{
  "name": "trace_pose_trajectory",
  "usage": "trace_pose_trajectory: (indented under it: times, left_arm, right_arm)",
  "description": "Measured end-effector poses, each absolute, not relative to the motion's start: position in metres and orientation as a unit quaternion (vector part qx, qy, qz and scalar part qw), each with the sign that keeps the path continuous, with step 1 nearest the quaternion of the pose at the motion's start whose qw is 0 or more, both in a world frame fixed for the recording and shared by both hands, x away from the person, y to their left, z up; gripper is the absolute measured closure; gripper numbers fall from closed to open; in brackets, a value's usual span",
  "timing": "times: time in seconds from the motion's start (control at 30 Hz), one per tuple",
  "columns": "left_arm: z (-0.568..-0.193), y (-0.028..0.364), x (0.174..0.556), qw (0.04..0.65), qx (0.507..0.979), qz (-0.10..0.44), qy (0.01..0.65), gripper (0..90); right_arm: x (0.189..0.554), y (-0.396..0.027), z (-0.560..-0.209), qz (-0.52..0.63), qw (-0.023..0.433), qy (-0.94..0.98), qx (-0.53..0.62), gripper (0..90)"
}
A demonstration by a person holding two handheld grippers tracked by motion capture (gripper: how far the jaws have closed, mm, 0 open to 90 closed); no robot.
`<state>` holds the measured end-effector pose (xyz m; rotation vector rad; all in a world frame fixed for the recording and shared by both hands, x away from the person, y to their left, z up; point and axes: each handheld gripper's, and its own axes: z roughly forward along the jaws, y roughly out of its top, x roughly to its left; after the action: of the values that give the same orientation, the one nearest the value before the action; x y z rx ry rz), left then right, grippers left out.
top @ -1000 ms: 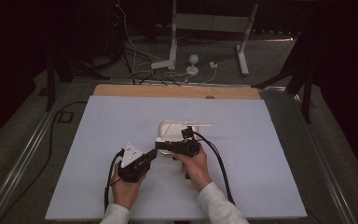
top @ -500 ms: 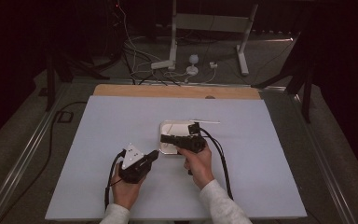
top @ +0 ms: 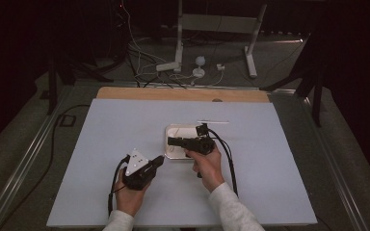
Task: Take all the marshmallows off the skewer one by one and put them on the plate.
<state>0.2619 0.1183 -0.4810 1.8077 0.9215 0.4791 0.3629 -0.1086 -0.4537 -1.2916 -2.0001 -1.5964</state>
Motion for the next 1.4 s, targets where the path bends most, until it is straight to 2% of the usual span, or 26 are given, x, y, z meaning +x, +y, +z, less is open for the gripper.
trace_pose_trajectory:
  times: [0.23, 0.43, 0.57, 0.87, 1.17, 1.23, 1.33, 1.4]
  left_arm:
    - [-0.481, 0.121, 0.26, 0.498, 0.755, 0.198, 0.378, 90.0]
    - [-0.483, 0.126, 0.256, 0.497, 0.753, 0.196, 0.383, 90.0]
    - [-0.482, 0.122, 0.257, 0.495, 0.754, 0.2, 0.382, 90.0]
    - [-0.481, 0.125, 0.258, 0.498, 0.747, 0.202, 0.391, 90.0]
    - [-0.481, 0.125, 0.259, 0.498, 0.746, 0.201, 0.394, 90.0]
    - [-0.481, 0.125, 0.26, 0.498, 0.745, 0.2, 0.396, 90.0]
    - [-0.482, 0.126, 0.26, 0.497, 0.744, 0.201, 0.399, 90.0]
    - [-0.482, 0.125, 0.261, 0.496, 0.744, 0.2, 0.4, 90.0]
  right_arm:
    - [0.366, -0.111, -0.448, -0.554, 0.132, -0.687, -0.45, 79.0]
    - [0.381, -0.149, -0.431, -0.573, 0.108, -0.657, -0.478, 80.1]
    - [0.38, -0.156, -0.425, -0.557, 0.078, -0.68, -0.471, 80.0]
    - [0.386, -0.15, -0.435, -0.501, 0.022, -0.728, -0.467, 78.5]
    - [0.394, -0.148, -0.458, -0.449, 0.005, -0.752, -0.483, 75.3]
    - [0.395, -0.148, -0.462, -0.438, -0.004, -0.756, -0.486, 70.3]
    - [0.396, -0.149, -0.466, -0.434, -0.013, -0.755, -0.491, 47.1]
    - [0.397, -0.15, -0.468, -0.434, -0.005, -0.753, -0.494, 39.5]
